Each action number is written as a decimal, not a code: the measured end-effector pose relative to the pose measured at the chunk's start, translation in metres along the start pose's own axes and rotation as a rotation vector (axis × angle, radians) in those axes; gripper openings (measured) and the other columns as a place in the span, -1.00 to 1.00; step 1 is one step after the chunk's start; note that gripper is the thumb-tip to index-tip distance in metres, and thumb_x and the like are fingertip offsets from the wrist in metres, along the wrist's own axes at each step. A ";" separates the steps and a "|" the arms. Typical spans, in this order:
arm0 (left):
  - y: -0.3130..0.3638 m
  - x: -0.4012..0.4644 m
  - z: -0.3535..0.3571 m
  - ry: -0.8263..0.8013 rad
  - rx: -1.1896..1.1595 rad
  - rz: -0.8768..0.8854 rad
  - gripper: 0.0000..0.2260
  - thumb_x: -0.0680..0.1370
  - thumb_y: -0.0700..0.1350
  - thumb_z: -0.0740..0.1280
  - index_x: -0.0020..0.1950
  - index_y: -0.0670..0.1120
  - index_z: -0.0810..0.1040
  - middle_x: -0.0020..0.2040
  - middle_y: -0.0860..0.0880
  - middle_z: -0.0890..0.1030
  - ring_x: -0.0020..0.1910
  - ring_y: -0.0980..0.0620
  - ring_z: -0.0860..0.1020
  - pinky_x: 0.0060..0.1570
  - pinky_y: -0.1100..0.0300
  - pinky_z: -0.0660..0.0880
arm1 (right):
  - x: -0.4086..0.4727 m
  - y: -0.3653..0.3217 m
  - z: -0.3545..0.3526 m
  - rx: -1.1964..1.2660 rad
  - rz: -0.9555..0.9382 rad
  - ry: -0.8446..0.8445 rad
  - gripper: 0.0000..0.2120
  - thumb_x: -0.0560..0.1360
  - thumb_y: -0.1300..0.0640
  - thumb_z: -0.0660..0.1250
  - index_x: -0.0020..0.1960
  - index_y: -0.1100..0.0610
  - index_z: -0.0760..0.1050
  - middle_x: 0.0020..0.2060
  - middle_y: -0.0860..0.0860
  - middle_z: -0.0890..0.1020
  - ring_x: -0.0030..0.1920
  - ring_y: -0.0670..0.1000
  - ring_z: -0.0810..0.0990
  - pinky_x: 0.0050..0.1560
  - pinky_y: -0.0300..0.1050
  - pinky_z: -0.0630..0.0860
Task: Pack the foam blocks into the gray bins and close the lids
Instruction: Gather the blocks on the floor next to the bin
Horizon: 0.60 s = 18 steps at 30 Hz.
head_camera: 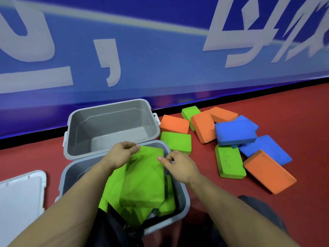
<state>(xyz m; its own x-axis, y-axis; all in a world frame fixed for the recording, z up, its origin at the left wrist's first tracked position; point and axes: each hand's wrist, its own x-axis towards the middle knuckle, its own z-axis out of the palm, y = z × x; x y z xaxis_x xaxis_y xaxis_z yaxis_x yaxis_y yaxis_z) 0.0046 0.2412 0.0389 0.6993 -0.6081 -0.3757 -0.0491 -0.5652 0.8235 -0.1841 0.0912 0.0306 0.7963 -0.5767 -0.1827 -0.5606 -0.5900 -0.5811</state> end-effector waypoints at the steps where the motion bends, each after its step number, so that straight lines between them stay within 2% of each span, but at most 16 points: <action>1: 0.004 0.000 0.007 -0.016 0.001 0.012 -0.66 0.59 0.02 0.41 0.28 -0.15 0.61 0.16 -0.05 0.66 0.18 -0.04 0.59 0.15 0.15 0.43 | 0.000 0.003 -0.002 0.005 0.001 -0.011 -0.53 0.53 -0.40 0.23 -0.12 0.01 0.54 -0.05 -0.11 0.57 -0.04 -0.02 0.57 0.03 -0.01 0.52; 4: 0.020 0.001 0.027 -0.043 0.020 0.044 -0.64 0.59 0.04 0.40 0.29 -0.14 0.60 0.18 -0.04 0.65 0.16 0.00 0.58 0.15 0.18 0.43 | 0.001 0.013 -0.007 0.025 0.006 -0.018 -0.58 0.53 -0.37 0.25 0.12 -0.05 0.55 0.13 -0.11 0.59 0.13 -0.02 0.58 0.16 -0.01 0.51; 7: 0.037 0.001 0.049 -0.060 0.032 0.077 -0.64 0.60 0.06 0.39 0.29 -0.13 0.60 0.17 -0.01 0.65 0.08 0.05 0.57 0.10 0.18 0.43 | 0.003 0.022 -0.016 0.040 0.023 0.013 -0.48 0.55 -0.36 0.23 0.35 -0.05 0.47 0.28 -0.08 0.56 0.25 -0.01 0.56 0.24 0.01 0.50; 9: 0.048 -0.001 0.066 -0.077 0.035 0.095 -0.65 0.60 0.05 0.38 0.29 -0.12 0.60 0.15 0.00 0.66 0.07 0.06 0.57 0.10 0.18 0.43 | 0.004 0.029 -0.023 0.068 0.050 0.047 -0.46 0.55 -0.36 0.21 0.38 -0.06 0.44 0.30 -0.09 0.56 0.26 -0.02 0.57 0.26 0.03 0.51; 15: 0.083 -0.009 0.126 -0.131 0.010 0.139 -0.61 0.61 0.07 0.36 0.34 -0.14 0.55 0.20 0.00 0.60 0.19 0.02 0.55 0.20 0.20 0.39 | -0.006 0.068 -0.056 0.116 0.163 0.132 -0.46 0.56 -0.34 0.19 0.42 -0.06 0.41 0.31 -0.06 0.55 0.26 -0.01 0.56 0.27 0.06 0.51; 18: 0.101 -0.010 0.163 -0.170 -0.002 0.133 -0.54 0.59 0.15 0.36 0.37 -0.12 0.54 0.27 -0.02 0.60 0.25 -0.01 0.56 0.33 0.07 0.43 | -0.025 0.103 -0.077 0.122 0.226 0.180 -0.44 0.56 -0.34 0.20 0.43 -0.05 0.40 0.34 -0.03 0.52 0.31 0.03 0.53 0.33 0.10 0.47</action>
<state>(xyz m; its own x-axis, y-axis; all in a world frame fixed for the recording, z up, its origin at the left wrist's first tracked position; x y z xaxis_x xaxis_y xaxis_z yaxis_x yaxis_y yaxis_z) -0.1235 0.0988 0.0566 0.5561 -0.7627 -0.3302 -0.1315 -0.4730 0.8712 -0.2796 0.0015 0.0358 0.5952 -0.7830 -0.1807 -0.6788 -0.3696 -0.6346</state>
